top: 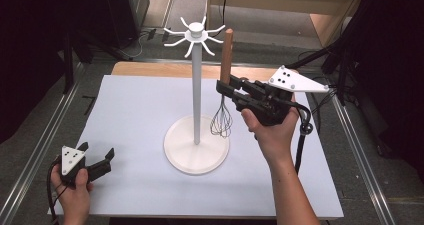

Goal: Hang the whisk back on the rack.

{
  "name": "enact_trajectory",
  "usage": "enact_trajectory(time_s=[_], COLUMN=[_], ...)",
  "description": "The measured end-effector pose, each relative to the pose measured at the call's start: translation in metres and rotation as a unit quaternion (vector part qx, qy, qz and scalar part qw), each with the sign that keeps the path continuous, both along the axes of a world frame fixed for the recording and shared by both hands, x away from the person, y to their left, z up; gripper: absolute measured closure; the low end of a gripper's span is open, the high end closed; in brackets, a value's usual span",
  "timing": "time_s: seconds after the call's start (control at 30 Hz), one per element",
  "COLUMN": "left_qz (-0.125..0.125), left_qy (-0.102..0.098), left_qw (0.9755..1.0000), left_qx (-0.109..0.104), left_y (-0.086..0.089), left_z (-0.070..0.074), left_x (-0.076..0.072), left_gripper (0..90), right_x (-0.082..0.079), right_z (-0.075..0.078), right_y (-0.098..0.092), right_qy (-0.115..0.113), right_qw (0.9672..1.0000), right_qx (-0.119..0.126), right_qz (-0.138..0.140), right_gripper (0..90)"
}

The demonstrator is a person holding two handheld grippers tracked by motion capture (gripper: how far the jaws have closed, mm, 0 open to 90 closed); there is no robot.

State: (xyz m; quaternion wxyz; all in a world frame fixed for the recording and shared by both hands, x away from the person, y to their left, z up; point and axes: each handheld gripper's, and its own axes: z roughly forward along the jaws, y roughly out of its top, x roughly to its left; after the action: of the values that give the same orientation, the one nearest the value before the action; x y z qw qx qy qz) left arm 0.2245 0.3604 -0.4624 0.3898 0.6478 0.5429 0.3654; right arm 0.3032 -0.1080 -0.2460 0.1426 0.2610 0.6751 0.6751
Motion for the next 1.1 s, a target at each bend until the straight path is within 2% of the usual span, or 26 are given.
enact_trajectory(time_s=[0.73,0.9,1.1], left_qz=[-0.001,-0.001,-0.002], left_qy=[0.000,0.000,0.000], left_qw=[1.0000,1.0000,1.0000], left_qx=[0.000,0.001,0.001], left_y=[0.000,0.000,0.000], left_z=[0.000,0.000,0.000], left_x=[0.000,0.000,0.000], left_gripper=[14.6,14.6,14.6], right_x=[0.006,0.008,0.008], right_z=[-0.007,-0.010,-0.015], right_y=[0.013,0.016,0.016], right_qy=[0.005,0.000,-0.006], right_qw=[1.0000,0.9999,0.9999], right_qx=[-0.006,-0.012,-0.005], right_qz=[0.002,-0.005,-0.009], right_gripper=[70.7,70.7,70.6])
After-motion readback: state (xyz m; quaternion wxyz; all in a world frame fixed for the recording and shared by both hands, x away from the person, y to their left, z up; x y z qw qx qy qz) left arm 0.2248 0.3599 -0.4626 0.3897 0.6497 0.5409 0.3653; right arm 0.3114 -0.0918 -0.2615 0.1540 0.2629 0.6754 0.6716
